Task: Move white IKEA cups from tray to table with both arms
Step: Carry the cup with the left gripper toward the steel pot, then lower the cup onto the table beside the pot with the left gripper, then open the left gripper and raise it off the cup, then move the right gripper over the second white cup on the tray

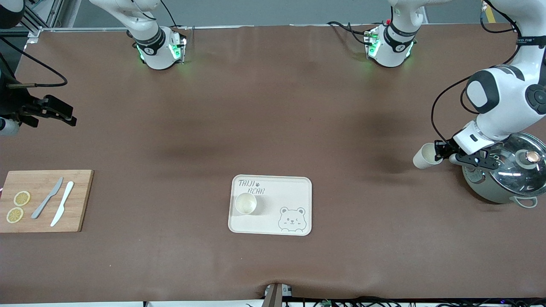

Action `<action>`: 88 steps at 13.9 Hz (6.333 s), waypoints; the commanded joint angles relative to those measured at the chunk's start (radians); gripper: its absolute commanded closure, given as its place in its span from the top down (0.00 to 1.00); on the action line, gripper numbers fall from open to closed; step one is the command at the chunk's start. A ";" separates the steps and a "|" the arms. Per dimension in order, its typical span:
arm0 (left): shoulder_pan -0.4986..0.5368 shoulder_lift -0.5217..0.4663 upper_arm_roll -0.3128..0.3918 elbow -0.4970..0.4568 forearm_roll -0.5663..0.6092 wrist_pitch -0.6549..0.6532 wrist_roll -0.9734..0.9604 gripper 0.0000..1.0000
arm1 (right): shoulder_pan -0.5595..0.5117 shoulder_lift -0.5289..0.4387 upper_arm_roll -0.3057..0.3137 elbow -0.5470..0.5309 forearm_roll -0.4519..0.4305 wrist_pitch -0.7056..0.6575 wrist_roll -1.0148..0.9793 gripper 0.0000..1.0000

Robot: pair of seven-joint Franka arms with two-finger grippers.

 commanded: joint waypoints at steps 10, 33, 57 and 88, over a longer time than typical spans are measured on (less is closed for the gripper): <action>0.044 0.011 -0.032 -0.179 -0.118 0.236 0.127 0.00 | 0.021 -0.003 0.000 0.007 -0.096 0.073 -0.121 1.00; 0.047 0.087 -0.073 -0.189 -0.155 0.312 0.141 0.32 | 0.024 -0.003 -0.001 0.004 -0.093 0.035 -0.108 1.00; 0.047 -0.108 -0.061 -0.012 -0.147 -0.109 0.044 0.54 | 0.019 0.000 -0.001 0.003 -0.093 0.038 -0.109 1.00; -0.082 -0.074 -0.113 0.828 0.102 -0.856 -0.513 1.00 | 0.401 0.195 0.002 0.104 -0.032 0.170 0.523 1.00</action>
